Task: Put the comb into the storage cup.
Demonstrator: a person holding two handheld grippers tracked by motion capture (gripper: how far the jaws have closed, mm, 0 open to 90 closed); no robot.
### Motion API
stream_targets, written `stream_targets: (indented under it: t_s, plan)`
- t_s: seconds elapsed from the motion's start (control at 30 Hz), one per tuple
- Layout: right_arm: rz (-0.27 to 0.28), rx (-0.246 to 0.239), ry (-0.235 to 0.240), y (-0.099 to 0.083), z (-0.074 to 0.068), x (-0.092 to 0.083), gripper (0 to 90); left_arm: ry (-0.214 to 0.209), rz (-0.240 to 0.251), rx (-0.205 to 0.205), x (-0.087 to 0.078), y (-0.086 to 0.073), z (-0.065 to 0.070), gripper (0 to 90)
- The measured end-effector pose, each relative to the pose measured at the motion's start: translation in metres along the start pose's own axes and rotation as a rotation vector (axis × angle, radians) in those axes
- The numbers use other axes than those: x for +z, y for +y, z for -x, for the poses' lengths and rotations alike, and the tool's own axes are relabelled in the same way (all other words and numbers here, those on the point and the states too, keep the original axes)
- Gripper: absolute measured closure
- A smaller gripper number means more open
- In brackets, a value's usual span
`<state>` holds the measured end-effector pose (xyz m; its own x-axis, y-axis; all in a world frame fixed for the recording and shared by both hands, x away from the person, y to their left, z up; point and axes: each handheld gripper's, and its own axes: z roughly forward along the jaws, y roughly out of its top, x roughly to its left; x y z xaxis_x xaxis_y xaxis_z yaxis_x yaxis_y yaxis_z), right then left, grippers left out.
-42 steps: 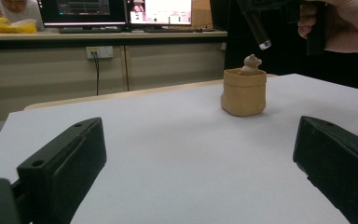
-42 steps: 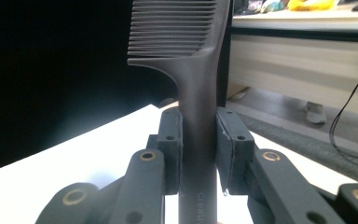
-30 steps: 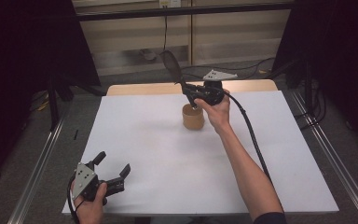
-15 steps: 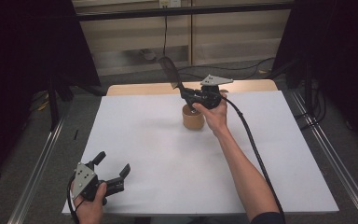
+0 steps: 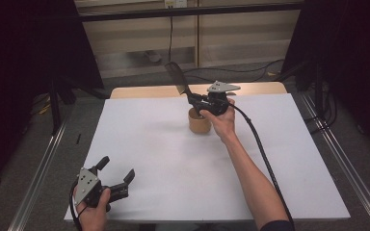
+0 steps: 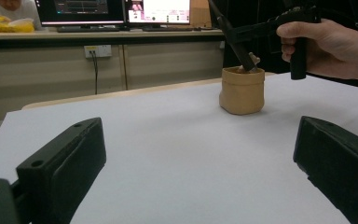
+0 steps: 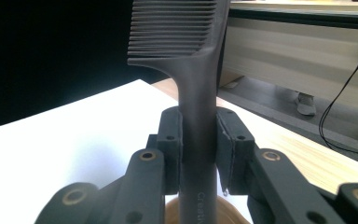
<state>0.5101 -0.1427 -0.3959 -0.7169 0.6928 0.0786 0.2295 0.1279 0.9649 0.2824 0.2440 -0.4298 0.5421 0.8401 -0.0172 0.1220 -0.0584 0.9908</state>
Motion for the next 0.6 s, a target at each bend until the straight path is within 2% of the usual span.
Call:
stream_targets:
  t_s: [0.23, 0.6]
  plan:
    - [-0.002, 0.013, -0.008, -0.008, 0.002, -0.001, 72.8, -0.003, -0.002, 0.005, 0.0, 0.0, 0.0, 2.4]
    - [-0.021, 0.007, -0.011, -0.017, 0.0, 0.0, 72.8, -0.002, -0.003, 0.006, 0.0, 0.0, 0.0, 2.4]
